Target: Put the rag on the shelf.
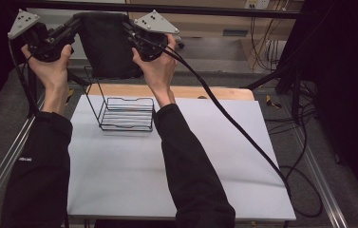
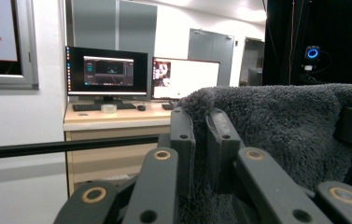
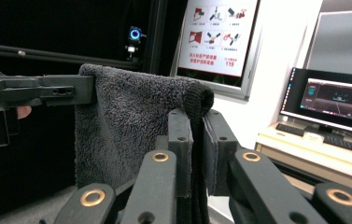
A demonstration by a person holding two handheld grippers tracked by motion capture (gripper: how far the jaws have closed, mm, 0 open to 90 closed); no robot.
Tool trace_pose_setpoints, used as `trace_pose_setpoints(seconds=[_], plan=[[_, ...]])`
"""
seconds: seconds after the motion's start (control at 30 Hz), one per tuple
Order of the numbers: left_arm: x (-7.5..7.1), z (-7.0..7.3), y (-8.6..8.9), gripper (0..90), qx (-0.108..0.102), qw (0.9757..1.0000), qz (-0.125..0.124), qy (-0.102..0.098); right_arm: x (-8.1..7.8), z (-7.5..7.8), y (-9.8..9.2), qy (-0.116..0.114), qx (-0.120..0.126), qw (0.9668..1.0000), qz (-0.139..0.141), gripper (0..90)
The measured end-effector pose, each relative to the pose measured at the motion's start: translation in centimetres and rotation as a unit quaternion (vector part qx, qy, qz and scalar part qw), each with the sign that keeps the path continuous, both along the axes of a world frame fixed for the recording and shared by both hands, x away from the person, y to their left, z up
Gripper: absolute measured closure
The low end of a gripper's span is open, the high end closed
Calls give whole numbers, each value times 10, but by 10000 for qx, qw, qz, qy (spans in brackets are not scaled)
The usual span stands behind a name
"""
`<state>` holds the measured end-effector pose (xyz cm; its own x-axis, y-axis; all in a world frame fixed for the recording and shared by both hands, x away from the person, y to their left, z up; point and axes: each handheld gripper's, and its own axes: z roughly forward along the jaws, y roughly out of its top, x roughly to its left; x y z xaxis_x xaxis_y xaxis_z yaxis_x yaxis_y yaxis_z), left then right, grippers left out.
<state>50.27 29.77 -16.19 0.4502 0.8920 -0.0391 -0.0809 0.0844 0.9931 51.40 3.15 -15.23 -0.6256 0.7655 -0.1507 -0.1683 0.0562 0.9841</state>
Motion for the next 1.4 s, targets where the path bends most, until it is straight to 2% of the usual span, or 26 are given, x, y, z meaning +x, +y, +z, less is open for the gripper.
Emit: trace_pose_setpoints(seconds=[0.23,0.37,0.53,0.6,0.7,0.83,0.9,1.1,1.27,1.4], plan=[[-2,-14,4,821,109,9999,3,99,0,-16,0,170,2,9998,116,834],[-3,-18,7,821,154,9998,13,124,-1,-19,2,256,30,9995,179,834],[-4,-24,11,821,370,9991,-86,193,-3,-19,3,434,-25,9988,219,833],[-5,-27,15,821,360,9990,-124,221,-4,-19,3,528,-16,9982,292,833],[-5,-27,22,821,220,9994,-78,241,-5,-18,8,611,29,9973,413,833],[-5,-22,30,821,133,9997,30,213,-7,-17,20,530,-43,9975,457,833],[-6,-23,30,821,200,9996,30,220,-6,-19,22,566,-78,9974,448,832],[-9,-35,22,821,319,9991,-161,229,-1,-29,11,636,-91,9974,321,832],[-12,-37,14,821,364,9989,-261,171,0,-32,0,645,-110,9975,274,832],[-15,-37,13,820,389,9987,-294,169,-2,-35,-5,675,-100,9970,360,832]])
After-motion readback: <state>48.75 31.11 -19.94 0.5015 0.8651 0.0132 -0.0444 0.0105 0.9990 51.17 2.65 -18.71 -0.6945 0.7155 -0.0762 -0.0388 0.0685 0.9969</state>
